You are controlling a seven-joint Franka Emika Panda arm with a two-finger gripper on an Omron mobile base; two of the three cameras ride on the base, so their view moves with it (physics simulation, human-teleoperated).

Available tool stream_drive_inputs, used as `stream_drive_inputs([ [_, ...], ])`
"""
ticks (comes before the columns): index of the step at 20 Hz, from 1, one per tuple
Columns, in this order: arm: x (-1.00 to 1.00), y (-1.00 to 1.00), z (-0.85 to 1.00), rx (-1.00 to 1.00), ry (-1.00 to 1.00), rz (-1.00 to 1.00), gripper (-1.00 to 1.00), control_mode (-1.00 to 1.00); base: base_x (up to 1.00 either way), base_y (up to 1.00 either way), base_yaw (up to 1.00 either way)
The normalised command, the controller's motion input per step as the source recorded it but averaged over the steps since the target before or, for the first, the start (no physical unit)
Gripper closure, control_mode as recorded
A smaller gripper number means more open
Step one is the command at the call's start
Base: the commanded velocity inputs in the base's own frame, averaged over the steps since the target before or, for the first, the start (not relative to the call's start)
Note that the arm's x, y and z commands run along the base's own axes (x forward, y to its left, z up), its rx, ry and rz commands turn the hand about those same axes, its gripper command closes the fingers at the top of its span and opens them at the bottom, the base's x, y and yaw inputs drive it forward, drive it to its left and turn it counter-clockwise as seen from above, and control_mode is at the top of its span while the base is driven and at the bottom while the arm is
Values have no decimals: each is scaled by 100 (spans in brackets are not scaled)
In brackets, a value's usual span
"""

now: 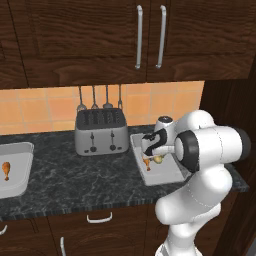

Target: Place one cucumber and one chicken drumstick in each tupperware on the nearby counter, to pack two identical lunches.

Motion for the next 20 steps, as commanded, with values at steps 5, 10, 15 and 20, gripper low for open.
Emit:
stream_drive_inputs([
  [5,-19,-7,-4,0,-2,2,-100,-100,0,0,0],
  [10,-58,-2,16,0,-15,0,-100,-100,0,0,0],
  [15,-77,0,48,1,-23,0,-100,-100,0,0,0],
  [20,-88,0,58,0,-14,0,-100,-100,0,0,0],
])
